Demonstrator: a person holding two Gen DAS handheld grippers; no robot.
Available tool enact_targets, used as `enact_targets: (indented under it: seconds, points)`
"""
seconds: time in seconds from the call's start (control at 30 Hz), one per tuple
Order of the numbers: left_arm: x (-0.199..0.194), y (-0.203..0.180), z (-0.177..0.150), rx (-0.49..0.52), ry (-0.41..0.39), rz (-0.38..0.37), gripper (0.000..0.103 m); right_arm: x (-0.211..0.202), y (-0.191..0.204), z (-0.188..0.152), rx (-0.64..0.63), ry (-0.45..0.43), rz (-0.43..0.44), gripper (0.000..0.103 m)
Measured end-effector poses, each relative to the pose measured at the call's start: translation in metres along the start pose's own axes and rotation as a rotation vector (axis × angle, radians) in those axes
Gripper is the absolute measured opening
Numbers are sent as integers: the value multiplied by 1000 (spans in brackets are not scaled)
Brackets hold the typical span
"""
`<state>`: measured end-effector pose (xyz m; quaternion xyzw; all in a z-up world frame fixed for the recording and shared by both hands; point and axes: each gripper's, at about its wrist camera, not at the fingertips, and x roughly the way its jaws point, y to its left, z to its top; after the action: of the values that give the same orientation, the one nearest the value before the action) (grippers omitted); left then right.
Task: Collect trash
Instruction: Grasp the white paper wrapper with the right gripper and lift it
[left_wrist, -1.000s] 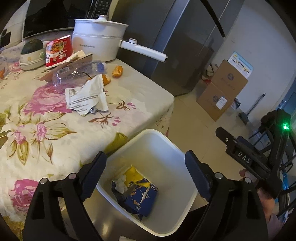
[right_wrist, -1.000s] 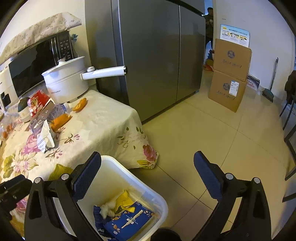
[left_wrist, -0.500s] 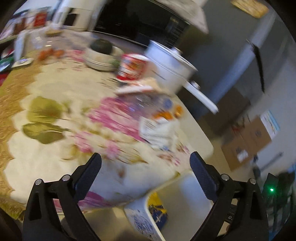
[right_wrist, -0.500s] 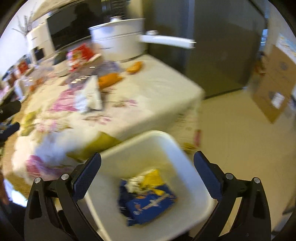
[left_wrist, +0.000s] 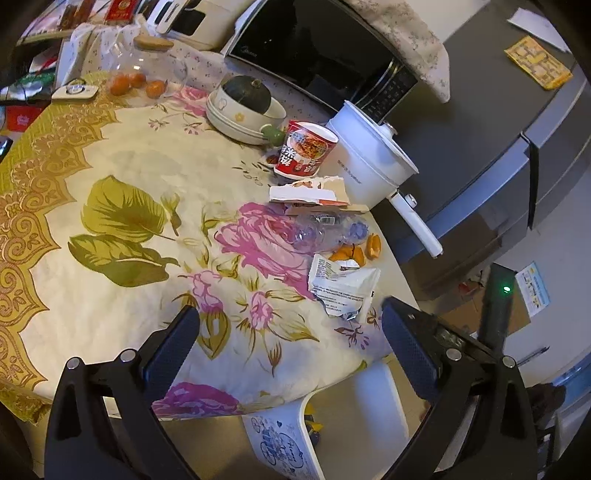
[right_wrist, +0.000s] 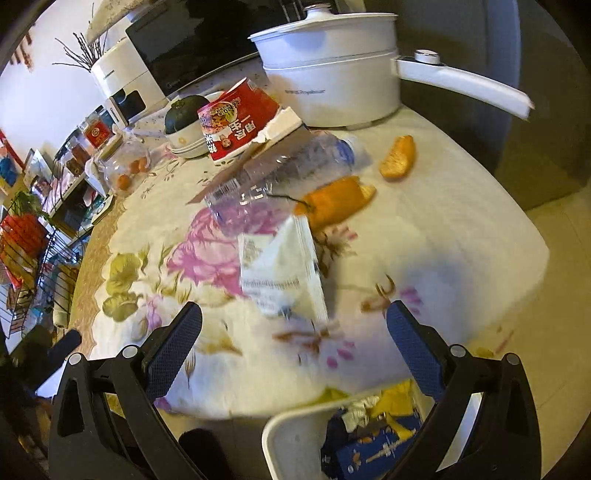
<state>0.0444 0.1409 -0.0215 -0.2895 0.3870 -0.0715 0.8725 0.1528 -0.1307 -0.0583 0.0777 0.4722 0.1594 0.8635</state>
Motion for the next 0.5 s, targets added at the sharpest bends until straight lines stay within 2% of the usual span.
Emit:
enact_targets:
  seconds: [0.17, 0.3, 0.37, 0.43, 0.5]
  points:
    - [-2, 11, 4, -49, 0, -14, 96, 28, 4, 10, -13, 29, -8, 93]
    - [-3, 12, 7, -42, -3, -15, 96, 44, 5, 12, -5, 56, 7, 80]
    - [-3, 14, 8, -43, -4, -14, 96, 51, 7, 11, -18, 73, 7, 62]
    - [-3, 17, 9, -50, -3, -12, 96, 54, 9, 9, -34, 88, 16, 23]
    - [-3, 19, 9, -58, -5, -13, 96, 50, 11, 7, -38, 67, 45, 11]
